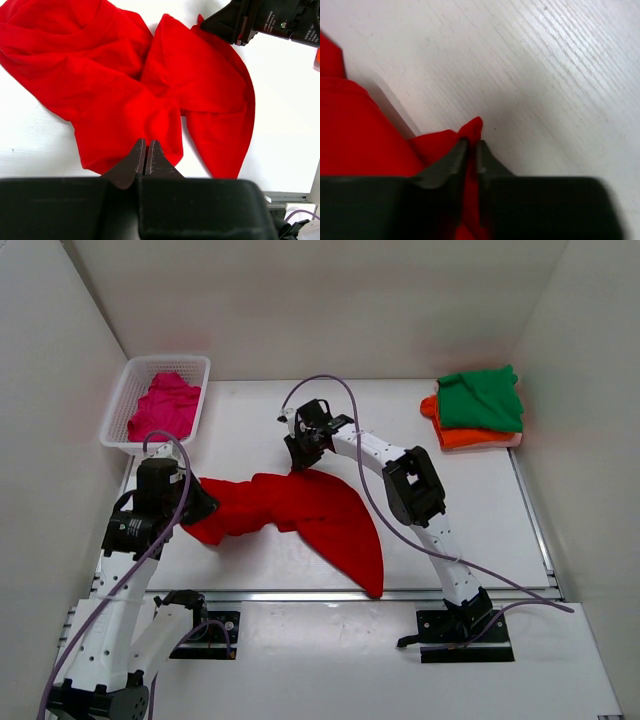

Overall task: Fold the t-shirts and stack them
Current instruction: Flatten out the tshirt

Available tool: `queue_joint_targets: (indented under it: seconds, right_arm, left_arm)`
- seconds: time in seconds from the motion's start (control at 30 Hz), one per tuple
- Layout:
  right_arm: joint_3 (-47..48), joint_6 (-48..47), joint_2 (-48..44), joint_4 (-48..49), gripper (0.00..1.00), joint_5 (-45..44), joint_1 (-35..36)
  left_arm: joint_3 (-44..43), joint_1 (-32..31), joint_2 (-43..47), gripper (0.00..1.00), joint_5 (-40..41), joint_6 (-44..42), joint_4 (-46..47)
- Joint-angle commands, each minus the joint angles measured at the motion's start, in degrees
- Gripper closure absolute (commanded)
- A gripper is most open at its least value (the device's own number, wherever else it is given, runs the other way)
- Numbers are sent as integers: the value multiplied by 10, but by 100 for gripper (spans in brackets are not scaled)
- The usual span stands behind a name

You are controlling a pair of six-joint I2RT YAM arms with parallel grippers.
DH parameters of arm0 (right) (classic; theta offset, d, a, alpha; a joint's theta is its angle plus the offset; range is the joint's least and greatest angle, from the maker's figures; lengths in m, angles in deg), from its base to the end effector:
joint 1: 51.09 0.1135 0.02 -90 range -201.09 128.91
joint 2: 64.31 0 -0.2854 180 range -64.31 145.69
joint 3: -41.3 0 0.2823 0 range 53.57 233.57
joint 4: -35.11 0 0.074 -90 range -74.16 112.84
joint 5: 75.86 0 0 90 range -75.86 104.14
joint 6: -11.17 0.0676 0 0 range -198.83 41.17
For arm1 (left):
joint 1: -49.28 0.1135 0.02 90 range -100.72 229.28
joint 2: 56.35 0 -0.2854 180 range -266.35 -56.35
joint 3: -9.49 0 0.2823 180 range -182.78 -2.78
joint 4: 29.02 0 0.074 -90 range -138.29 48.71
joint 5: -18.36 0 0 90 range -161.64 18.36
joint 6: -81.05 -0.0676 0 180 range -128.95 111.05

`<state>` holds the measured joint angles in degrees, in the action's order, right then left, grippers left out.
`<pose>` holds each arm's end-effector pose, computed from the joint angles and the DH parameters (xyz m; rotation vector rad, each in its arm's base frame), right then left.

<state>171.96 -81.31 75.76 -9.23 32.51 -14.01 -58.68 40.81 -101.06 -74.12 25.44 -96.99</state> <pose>0.4651 0.3782 0.1391 -0.9926 2.3603 0.6436 0.1747 -0.0290 0.3274 -0.5139 2.3295 -0.4134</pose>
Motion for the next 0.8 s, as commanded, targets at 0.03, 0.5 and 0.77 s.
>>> queue_joint_targets:
  seconds: [0.03, 0.5, 0.77]
  right_arm:
    - [-5, -12, 21, -52, 100, -30, 8]
    - [148, 19, -272, -118, 100, -34, -157]
    - [-146, 84, -648, 26, 100, 33, -290]
  left_arm:
    - [0, -1, 15, 100, -6, -2, 9]
    - [-392, 40, -243, 100, 20, -49, 26]
    - [-686, 65, -317, 100, 24, -39, -18]
